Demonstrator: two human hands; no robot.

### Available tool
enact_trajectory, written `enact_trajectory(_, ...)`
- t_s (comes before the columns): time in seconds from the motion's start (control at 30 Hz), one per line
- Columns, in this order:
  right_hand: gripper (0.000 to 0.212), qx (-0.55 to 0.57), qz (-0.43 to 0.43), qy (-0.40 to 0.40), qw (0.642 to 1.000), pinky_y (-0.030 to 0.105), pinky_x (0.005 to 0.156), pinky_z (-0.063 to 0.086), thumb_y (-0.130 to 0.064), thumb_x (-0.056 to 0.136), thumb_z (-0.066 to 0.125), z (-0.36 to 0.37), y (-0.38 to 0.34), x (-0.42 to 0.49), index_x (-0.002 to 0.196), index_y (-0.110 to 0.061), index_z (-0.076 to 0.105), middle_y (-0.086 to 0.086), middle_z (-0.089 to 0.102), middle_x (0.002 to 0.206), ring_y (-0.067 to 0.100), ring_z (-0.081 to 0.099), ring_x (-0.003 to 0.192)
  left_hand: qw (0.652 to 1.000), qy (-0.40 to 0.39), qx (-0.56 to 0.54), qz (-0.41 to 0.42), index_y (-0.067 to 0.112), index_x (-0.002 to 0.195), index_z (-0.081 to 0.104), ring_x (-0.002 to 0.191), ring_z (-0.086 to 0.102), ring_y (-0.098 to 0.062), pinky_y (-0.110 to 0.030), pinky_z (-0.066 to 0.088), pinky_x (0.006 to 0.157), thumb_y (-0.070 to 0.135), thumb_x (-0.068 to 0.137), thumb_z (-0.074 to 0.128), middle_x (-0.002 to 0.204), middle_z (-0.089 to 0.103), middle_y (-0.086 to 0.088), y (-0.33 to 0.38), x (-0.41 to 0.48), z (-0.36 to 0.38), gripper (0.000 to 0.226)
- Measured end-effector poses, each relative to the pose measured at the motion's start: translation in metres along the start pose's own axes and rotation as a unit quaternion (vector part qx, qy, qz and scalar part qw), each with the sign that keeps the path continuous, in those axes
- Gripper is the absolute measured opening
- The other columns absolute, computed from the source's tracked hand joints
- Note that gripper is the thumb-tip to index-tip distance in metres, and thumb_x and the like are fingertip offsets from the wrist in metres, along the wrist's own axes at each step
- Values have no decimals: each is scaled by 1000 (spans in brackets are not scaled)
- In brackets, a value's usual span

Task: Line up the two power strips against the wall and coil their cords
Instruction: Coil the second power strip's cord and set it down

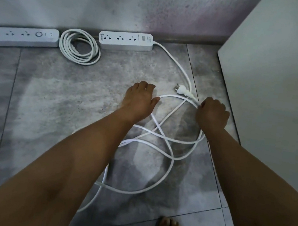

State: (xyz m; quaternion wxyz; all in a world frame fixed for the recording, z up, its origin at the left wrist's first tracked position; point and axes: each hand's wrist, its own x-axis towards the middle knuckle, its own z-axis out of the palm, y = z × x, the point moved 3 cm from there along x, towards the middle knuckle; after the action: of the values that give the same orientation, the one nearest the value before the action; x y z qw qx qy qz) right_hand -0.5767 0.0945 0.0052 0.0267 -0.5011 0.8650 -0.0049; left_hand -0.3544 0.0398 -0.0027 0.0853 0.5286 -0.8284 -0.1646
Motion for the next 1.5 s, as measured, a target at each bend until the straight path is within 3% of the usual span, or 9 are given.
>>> enact_trajectory(0.13,17,178,-11,20,984,39,79,45,-22,94,54,-22,-17,7,98,-7,59,16,62,106,35,59,98,990,13,-134,44,8,120,64,108,55,-34,-40,44,92,33,98,53,115,60,-17,17,3,-6,35)
enact_trajectory(0.27,16,519,129,-87,841,18,40,35,-12,94,47,-38,-52,14,81,-21,44,9,58,74,19,49,50,895,-211,-388,-69,9,101,68,86,67,-27,-38,53,89,43,104,34,90,70,-7,43,1,-17,48)
enact_trajectory(0.33,19,602,158,-111,775,17,40,31,-5,94,39,-50,-68,13,94,-24,43,4,54,69,12,44,42,834,-295,-456,-101,8,95,67,71,67,-25,-31,54,73,54,102,27,81,70,-9,47,-4,-28,61)
enact_trajectory(0.43,22,662,134,-130,726,20,45,39,-3,93,40,-67,-91,9,104,-20,47,4,56,69,12,50,41,834,-292,-462,-74,10,84,64,49,50,-14,-24,45,52,57,98,37,61,56,-1,32,-9,-54,56)
enact_trajectory(0.6,21,624,54,-202,753,23,50,43,-16,94,40,-75,-121,-1,90,-12,59,7,70,75,20,62,57,805,-126,-575,-72,16,76,55,43,16,-7,-21,13,45,49,101,40,49,26,9,-21,-6,-112,44)
enact_trajectory(0.77,20,453,-101,-139,875,33,73,46,-27,93,53,-65,-160,-24,88,-17,69,-1,64,81,20,59,78,795,22,-596,-115,17,70,54,40,13,-6,-23,7,44,40,101,46,45,22,11,-58,-11,-144,39)
enact_trajectory(0.93,37,456,-92,-124,877,29,73,39,-40,96,53,-61,-188,-45,77,-11,67,17,63,95,23,59,83,759,105,-632,-117,17,68,52,39,10,-9,-23,8,43,39,101,47,43,21,11,-67,-18,-154,40)
enact_trajectory(1.2,32,654,-38,-245,715,38,59,46,-32,101,49,-65,-187,-64,76,-11,51,5,51,62,23,51,53,708,193,-661,-157,15,76,53,35,20,-6,-17,16,37,27,101,50,44,29,9,-83,-21,-169,29)
enact_trajectory(1.5,36,844,170,-233,452,18,43,34,-27,103,46,-86,-189,-45,69,-14,42,-2,34,44,12,30,34,832,6,-510,-221,13,82,58,56,60,-16,-24,46,60,35,104,42,65,59,-6,-85,-57,-94,35)
